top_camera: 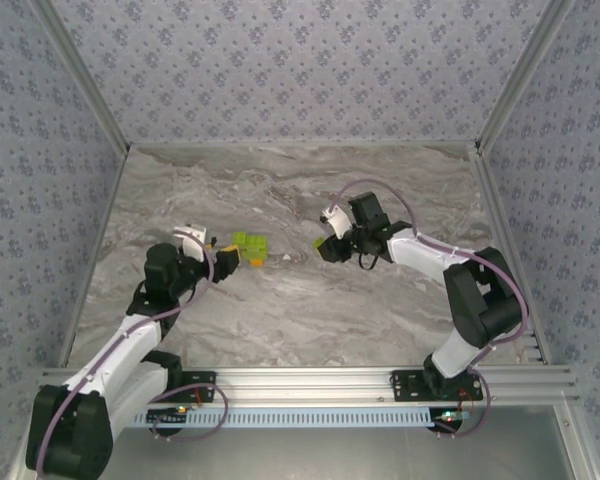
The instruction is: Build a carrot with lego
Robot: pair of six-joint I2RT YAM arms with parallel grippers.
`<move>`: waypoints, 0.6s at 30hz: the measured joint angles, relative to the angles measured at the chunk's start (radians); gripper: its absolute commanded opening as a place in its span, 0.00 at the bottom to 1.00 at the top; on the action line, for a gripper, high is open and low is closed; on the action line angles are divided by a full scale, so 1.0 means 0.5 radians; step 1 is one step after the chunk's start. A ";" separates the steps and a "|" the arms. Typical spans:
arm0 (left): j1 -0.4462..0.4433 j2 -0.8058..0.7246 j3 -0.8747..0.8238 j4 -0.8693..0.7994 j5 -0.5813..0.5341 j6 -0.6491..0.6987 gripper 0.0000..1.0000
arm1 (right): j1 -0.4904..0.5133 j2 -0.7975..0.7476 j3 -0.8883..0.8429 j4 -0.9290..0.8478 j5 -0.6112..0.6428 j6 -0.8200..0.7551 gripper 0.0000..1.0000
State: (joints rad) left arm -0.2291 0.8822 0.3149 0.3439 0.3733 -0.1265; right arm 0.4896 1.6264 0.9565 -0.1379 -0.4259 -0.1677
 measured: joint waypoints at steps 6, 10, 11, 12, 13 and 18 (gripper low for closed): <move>-0.023 0.113 0.001 0.056 0.095 0.165 0.72 | 0.000 0.000 0.000 -0.062 -0.016 -0.021 0.24; -0.084 0.226 0.027 0.045 0.101 0.267 0.72 | 0.000 0.000 0.000 -0.063 -0.019 -0.021 0.24; -0.096 0.248 0.038 0.043 0.101 0.288 0.72 | 0.000 0.000 0.000 -0.063 -0.019 -0.021 0.24; -0.105 0.264 0.051 0.038 0.102 0.303 0.72 | 0.000 0.000 0.000 -0.064 -0.019 -0.021 0.23; -0.121 0.291 0.077 0.029 0.103 0.327 0.72 | 0.000 0.000 0.000 -0.064 -0.019 -0.021 0.24; -0.188 0.468 0.259 -0.014 0.107 0.441 0.71 | 0.000 0.000 0.000 -0.085 -0.020 -0.029 0.23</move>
State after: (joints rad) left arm -0.3233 1.1160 0.4446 0.3370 0.4267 0.0940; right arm 0.4896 1.6264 0.9565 -0.1806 -0.4358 -0.1822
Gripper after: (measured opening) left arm 0.716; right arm 0.331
